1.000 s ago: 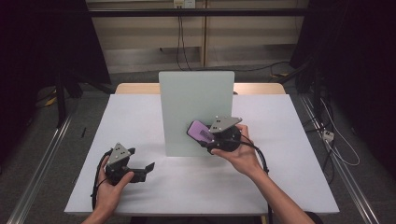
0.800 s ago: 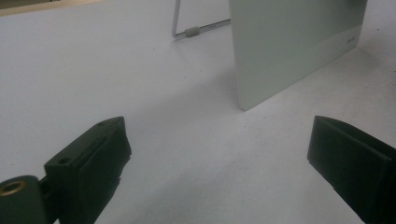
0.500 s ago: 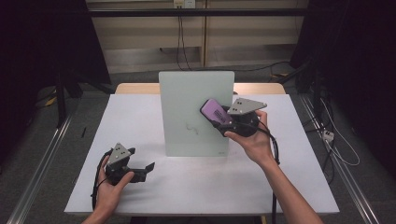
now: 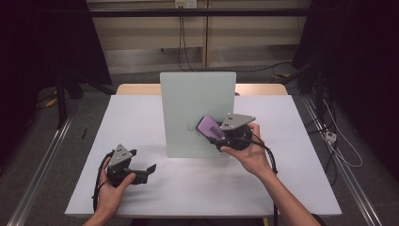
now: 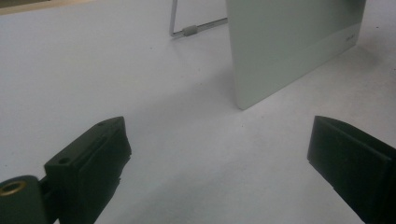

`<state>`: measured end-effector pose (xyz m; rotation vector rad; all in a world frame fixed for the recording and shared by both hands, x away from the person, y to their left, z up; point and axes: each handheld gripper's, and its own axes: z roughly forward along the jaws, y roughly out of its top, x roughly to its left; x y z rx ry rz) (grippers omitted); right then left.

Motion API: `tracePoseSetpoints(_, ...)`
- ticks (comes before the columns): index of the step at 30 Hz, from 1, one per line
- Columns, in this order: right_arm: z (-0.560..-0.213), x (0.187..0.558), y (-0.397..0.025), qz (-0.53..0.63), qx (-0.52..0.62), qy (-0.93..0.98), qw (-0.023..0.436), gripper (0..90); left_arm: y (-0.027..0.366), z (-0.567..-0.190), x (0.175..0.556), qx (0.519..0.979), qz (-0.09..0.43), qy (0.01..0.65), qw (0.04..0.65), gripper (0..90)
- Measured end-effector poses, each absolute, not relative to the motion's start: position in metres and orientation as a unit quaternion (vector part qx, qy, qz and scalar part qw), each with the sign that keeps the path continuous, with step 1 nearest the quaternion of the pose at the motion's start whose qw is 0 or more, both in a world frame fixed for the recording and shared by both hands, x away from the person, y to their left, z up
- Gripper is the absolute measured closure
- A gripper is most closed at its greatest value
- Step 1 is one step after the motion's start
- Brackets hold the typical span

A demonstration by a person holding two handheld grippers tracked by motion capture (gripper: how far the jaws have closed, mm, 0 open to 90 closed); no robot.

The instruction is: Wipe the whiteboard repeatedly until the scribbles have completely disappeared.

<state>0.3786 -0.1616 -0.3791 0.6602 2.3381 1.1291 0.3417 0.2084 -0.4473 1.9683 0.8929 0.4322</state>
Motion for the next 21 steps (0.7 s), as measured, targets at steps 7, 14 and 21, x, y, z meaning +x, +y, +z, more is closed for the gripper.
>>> tracePoseSetpoints(7,-0.389,0.377,-0.152,0.398,0.232,0.86,0.217,42.2,0.208,-0.448,0.342,0.797,0.172,0.363,0.452,5.3)
tracePoseSetpoints(14,-0.401,0.375,-0.143,0.384,0.224,0.873,0.202,42.2,0.208,-0.448,0.342,0.796,0.173,0.364,0.453,5.3)
tracePoseSetpoints(21,-0.411,0.373,-0.133,0.37,0.214,0.884,0.189,42.1,0.208,-0.448,0.342,0.797,0.174,0.362,0.451,5.3)
